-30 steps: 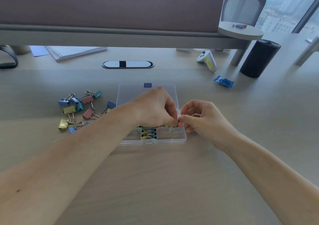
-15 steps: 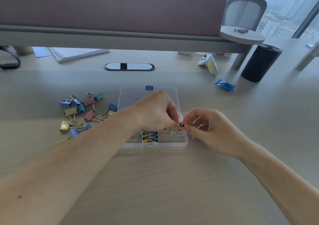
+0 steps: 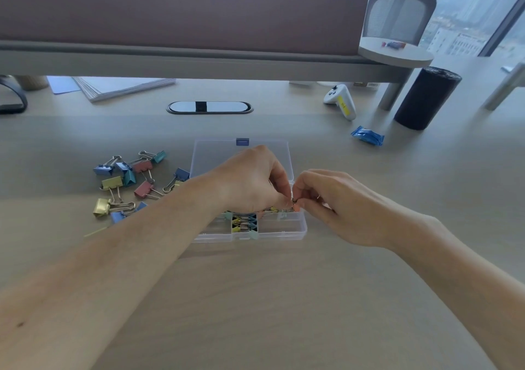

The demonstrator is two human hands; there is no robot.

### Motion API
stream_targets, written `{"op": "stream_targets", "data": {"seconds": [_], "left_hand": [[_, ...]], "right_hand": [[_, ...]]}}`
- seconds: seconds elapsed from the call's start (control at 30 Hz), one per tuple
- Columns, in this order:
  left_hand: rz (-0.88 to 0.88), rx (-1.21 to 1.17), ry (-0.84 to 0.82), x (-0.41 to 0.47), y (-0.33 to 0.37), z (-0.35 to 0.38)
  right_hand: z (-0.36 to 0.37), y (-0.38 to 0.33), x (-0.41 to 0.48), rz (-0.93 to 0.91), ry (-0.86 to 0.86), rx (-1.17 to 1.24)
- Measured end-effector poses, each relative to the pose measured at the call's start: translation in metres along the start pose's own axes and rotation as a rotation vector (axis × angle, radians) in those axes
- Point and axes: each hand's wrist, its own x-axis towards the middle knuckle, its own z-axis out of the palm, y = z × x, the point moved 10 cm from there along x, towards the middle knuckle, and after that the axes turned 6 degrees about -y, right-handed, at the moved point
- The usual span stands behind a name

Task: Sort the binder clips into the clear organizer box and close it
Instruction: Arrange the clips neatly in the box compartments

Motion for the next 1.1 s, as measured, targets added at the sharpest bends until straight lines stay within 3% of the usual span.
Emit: {"op": "stream_targets", "data": {"seconds": [0.6, 0.83, 1.1], "left_hand": [[0.015, -0.005, -0.015, 0.001, -0.001, 0.000], [0.024, -0.003, -0.025, 0.001, 0.002, 0.001], [0.019, 0.001, -0.034, -0.002, 0.000, 0.000]], "right_hand": [[-0.006, -0.001, 0.005, 0.069, -0.044, 0.021], [-0.007, 0.006, 0.007, 0.169, -0.024, 0.115], [0.000, 0.028, 0.001, 0.334, 0.050, 0.385]]}}
